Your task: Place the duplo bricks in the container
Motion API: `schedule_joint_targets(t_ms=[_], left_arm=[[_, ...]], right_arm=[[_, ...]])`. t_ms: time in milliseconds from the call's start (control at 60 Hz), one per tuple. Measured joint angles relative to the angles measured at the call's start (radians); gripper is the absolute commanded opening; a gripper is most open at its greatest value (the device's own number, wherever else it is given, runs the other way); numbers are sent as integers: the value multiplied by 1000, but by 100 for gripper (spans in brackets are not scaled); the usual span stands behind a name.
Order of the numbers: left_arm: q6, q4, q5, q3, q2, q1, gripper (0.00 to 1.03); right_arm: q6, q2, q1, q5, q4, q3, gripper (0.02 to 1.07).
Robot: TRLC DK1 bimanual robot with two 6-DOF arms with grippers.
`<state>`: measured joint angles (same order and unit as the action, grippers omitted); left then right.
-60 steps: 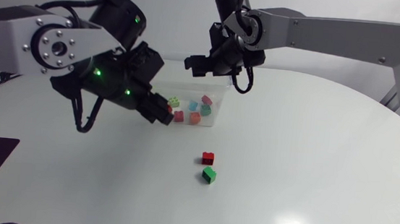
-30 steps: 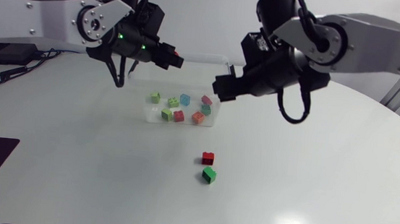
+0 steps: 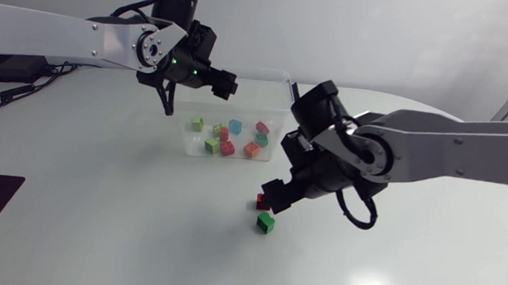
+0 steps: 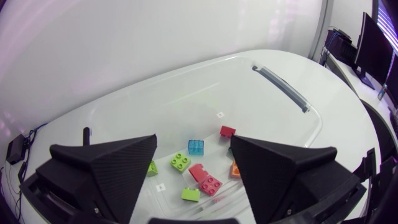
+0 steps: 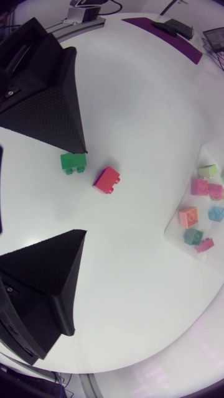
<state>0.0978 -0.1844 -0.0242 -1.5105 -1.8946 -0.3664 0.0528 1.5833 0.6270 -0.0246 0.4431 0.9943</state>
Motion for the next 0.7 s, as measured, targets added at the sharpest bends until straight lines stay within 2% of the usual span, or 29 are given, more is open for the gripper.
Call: schedule_joint_targets(t_ms=[133, 233, 367, 517, 600, 700], left_arm=[[4, -30, 0, 16, 48, -6, 99], [16, -99, 0, 46, 128, -13, 99], [45, -142, -1, 126, 247, -16, 99], [82, -180, -1, 249, 361, -18, 99], [97, -213, -2, 303, 397, -25, 99], [114, -231, -2, 356, 426, -36, 99]], right_arm=[[-2, 83, 20, 2, -6, 0, 84], [-2, 132, 34, 11, -5, 1, 84], [-2, 172, 44, 26, -4, 19, 83], [-2, 214, 55, 47, 3, 59, 62], [-2, 240, 67, 59, 10, 81, 59], [-2, 272, 79, 74, 30, 102, 38]])
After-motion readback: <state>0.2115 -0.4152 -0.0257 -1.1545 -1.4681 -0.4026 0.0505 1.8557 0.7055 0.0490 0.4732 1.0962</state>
